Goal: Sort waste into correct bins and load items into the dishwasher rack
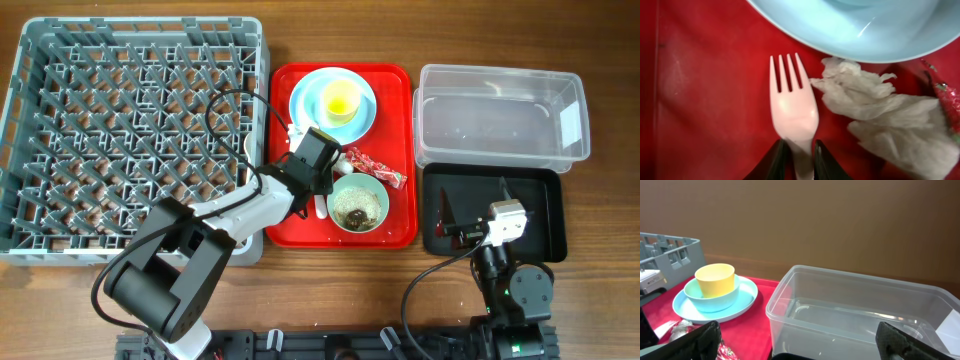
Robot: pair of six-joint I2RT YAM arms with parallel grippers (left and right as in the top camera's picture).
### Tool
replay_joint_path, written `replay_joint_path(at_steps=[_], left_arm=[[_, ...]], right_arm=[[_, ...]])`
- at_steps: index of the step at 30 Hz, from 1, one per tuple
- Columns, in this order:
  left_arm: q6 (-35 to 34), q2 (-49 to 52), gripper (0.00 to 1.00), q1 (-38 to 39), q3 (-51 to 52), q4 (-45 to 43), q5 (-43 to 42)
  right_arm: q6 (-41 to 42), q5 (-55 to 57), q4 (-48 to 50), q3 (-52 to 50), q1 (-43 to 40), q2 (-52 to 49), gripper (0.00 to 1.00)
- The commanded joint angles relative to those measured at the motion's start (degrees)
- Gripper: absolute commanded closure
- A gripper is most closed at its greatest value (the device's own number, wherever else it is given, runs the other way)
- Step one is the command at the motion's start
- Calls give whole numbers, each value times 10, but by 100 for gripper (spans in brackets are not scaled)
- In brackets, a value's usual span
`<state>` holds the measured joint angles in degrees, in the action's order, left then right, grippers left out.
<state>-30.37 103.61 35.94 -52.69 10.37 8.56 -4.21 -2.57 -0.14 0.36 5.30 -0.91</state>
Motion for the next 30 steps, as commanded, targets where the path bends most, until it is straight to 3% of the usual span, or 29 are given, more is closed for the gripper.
replay_joint_path(at_steps=[1, 6, 9, 18, 19, 21, 24, 30], left_arm=[[1, 17, 80, -5, 9, 33, 16], [1, 17, 82, -4, 9, 55, -31], [1, 17, 96, -4, 9, 56, -41], [1, 17, 96, -4, 9, 54, -41], [0, 16, 95, -4, 9, 56, -41], [0, -2, 80, -4, 9, 82, -41], [-2, -28, 73, -4, 9, 125, -45], [-6, -33, 72, -4, 9, 168, -169]], right_arm=[[-3, -5, 2, -1, -3, 1, 0], [-3, -5, 2, -1, -3, 1, 0], [-3, -5, 2, -1, -3, 1, 0], [-3, -5, 2, -1, -3, 1, 0], [-3, -5, 2, -1, -3, 1, 0], [-3, -5, 2, -1, -3, 1, 0], [-3, -5, 2, -1, -3, 1, 0], [-3, -5, 2, -1, -3, 1, 0]])
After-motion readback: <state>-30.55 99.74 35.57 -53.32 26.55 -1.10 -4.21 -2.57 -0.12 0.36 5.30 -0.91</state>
